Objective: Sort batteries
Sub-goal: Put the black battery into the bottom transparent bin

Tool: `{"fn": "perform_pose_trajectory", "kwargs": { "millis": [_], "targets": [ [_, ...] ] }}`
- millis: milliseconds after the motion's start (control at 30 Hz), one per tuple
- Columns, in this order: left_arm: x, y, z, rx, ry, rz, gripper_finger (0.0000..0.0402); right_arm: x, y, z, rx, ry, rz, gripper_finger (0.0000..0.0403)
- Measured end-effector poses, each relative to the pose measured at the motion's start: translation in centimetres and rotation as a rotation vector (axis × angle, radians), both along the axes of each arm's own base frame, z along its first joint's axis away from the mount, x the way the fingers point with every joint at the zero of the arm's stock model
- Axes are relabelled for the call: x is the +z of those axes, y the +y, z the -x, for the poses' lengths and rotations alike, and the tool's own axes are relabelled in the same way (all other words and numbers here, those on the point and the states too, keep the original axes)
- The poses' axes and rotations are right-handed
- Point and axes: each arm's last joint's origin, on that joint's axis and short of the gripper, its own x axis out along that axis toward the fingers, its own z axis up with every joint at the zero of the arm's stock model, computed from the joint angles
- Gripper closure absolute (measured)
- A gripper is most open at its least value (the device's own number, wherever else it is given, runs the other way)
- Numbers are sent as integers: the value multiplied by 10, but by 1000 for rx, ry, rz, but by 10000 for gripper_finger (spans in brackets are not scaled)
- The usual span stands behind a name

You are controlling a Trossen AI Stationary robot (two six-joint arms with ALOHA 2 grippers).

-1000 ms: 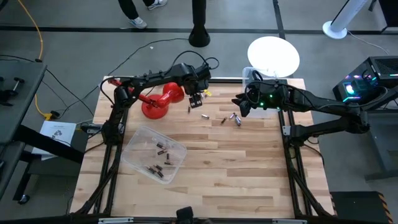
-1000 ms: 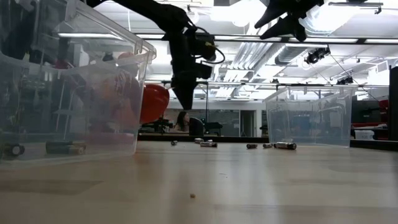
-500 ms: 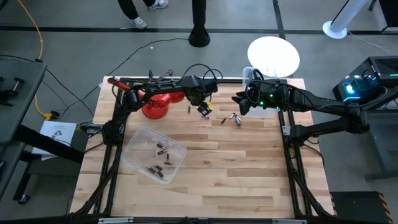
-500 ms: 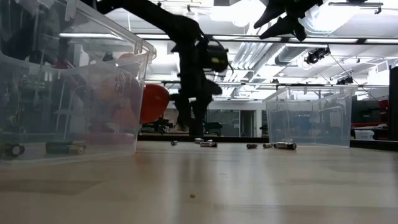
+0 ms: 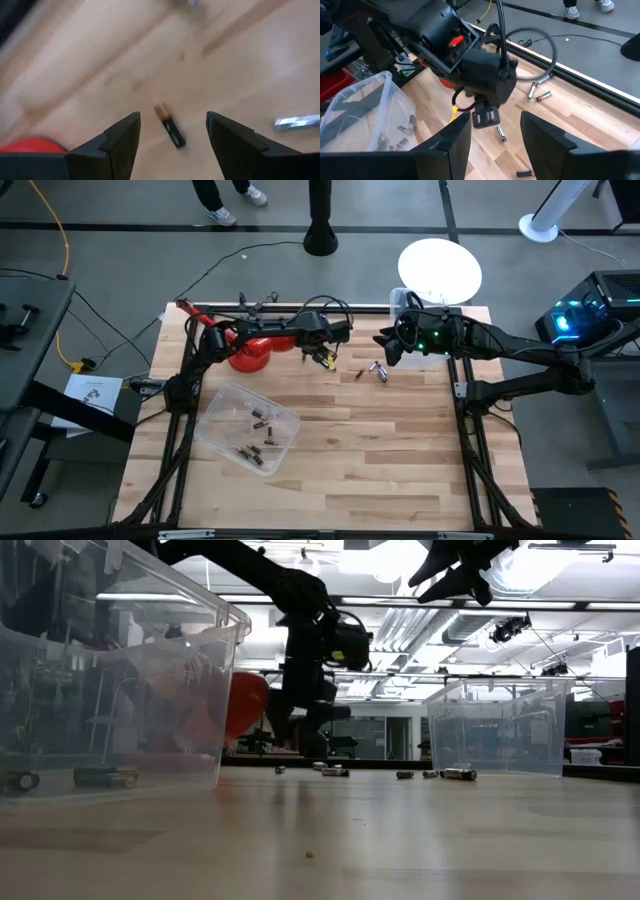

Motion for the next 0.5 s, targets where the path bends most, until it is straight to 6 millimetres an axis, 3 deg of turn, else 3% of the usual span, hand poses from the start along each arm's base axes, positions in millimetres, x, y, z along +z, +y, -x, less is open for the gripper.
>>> {"fn": "perform_pose_trajectory", "kwargs": {
  "millis": [300, 500],
  "targets": [
    [-27, 3, 17, 70, 36, 99, 181, 0, 0, 0, 14, 11, 24, 238],
    [-31, 8, 16, 77, -15, 118, 181, 0, 0, 0, 16, 13, 28, 238]
  ]
}}
